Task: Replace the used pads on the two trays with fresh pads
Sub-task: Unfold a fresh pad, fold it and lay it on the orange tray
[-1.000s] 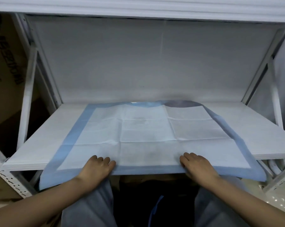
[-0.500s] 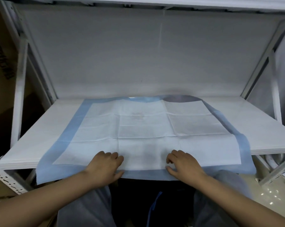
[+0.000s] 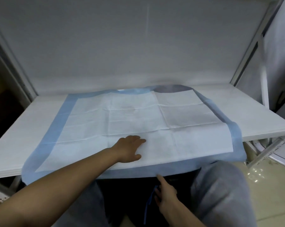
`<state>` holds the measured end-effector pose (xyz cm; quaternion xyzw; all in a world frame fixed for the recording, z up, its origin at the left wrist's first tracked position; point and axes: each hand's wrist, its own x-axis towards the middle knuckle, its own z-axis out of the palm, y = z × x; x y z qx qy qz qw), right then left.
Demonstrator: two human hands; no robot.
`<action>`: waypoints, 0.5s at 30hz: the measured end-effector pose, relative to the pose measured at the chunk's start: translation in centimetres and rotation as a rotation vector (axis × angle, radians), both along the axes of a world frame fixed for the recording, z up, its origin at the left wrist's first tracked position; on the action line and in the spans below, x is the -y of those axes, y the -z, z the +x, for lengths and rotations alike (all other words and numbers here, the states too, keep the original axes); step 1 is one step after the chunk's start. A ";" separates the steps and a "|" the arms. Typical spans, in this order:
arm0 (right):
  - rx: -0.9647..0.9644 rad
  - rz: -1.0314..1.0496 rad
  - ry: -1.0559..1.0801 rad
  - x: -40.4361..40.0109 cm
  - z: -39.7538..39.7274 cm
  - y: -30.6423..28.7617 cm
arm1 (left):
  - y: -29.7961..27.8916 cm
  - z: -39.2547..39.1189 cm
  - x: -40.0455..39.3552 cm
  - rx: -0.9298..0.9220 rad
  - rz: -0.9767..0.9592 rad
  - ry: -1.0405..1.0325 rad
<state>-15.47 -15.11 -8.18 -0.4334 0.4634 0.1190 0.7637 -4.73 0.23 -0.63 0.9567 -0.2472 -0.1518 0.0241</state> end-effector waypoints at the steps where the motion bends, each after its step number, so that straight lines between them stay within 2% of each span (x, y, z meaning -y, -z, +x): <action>1: 0.011 0.056 -0.034 -0.3 0.2 -0.3 | 0.1 0.1 0.3 -0.007 -0.002 0.012; 4: 0.128 0.150 -0.136 -1.4 1.2 -0.3 | 0.2 0.2 0.8 -0.026 0.009 0.036; 9: 0.252 0.020 0.033 -2.8 3.5 -2.0 | -0.1 0.6 0.9 -0.047 0.031 0.024; 12: 0.418 -0.093 0.054 -2.9 4.1 -5.0 | -0.7 0.8 1.1 -0.077 -0.062 -0.074; 15: 0.502 -0.156 0.041 -2.4 4.7 -8.1 | -2.0 1.2 1.5 -0.165 -0.235 -0.193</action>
